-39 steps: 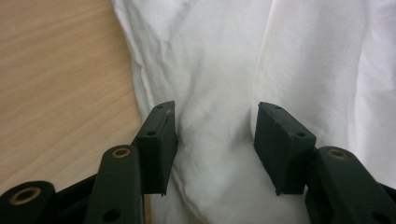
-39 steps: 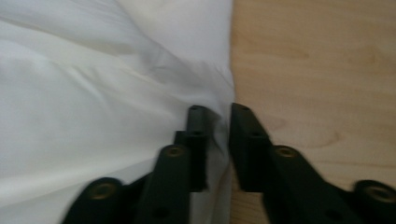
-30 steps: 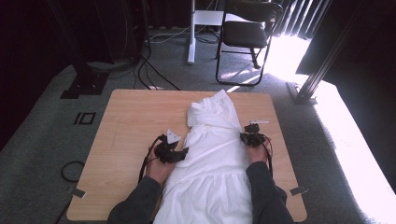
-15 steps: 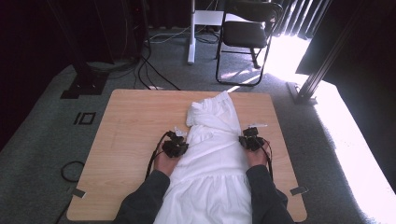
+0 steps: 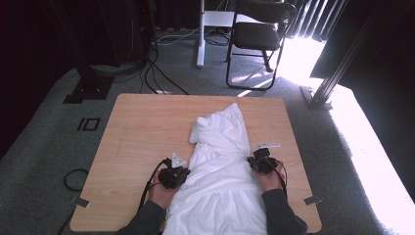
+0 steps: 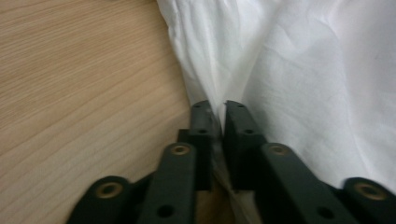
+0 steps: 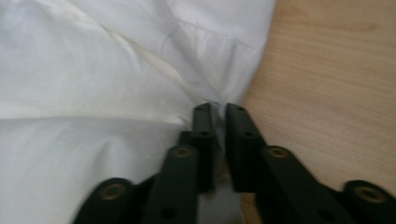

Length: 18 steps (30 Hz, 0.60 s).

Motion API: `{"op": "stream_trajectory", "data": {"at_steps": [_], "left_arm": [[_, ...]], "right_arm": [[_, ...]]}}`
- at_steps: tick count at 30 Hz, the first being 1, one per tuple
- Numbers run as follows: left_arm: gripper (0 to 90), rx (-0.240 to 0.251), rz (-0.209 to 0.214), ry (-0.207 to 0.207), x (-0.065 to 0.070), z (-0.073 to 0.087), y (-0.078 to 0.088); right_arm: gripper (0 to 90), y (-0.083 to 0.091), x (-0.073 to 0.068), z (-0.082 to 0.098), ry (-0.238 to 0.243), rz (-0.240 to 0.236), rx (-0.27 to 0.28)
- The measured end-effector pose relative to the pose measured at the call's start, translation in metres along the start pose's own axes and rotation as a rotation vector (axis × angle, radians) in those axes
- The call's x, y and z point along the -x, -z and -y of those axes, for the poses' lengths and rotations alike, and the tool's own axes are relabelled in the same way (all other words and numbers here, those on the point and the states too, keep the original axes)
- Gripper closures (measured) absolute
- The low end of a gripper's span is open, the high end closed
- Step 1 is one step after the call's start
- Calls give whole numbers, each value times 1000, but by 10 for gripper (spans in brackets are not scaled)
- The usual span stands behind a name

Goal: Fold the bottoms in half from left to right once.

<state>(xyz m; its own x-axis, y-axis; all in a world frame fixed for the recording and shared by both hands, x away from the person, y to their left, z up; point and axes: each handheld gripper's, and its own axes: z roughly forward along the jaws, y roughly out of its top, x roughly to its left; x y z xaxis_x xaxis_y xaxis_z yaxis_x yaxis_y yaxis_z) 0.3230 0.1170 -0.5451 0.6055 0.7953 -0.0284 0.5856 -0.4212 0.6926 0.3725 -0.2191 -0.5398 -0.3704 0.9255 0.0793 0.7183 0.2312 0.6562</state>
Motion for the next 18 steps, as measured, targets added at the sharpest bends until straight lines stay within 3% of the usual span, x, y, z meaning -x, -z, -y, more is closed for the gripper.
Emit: {"op": "stream_trajectory", "data": {"at_steps": [3,6,9,12,14,18], "left_arm": [[674,18,8,21,-5,-2,2],[625,38,7,27,-7,-5,3],[612,43,4,26,-8,-8,3],[612,46,7,27,-6,-10,0],[613,40,9,21,-5,-10,-3],[625,29,12,18,-2,-10,-6]], "right_arm": [[633,12,-3,-10,22,6,61],[596,23,-10,-28,66,-47,138],[600,25,-25,-50,121,-100,177],[622,16,-47,-70,187,-160,196],[633,8,-61,-79,243,-175,200],[639,-20,-91,-98,334,-209,164]]}}
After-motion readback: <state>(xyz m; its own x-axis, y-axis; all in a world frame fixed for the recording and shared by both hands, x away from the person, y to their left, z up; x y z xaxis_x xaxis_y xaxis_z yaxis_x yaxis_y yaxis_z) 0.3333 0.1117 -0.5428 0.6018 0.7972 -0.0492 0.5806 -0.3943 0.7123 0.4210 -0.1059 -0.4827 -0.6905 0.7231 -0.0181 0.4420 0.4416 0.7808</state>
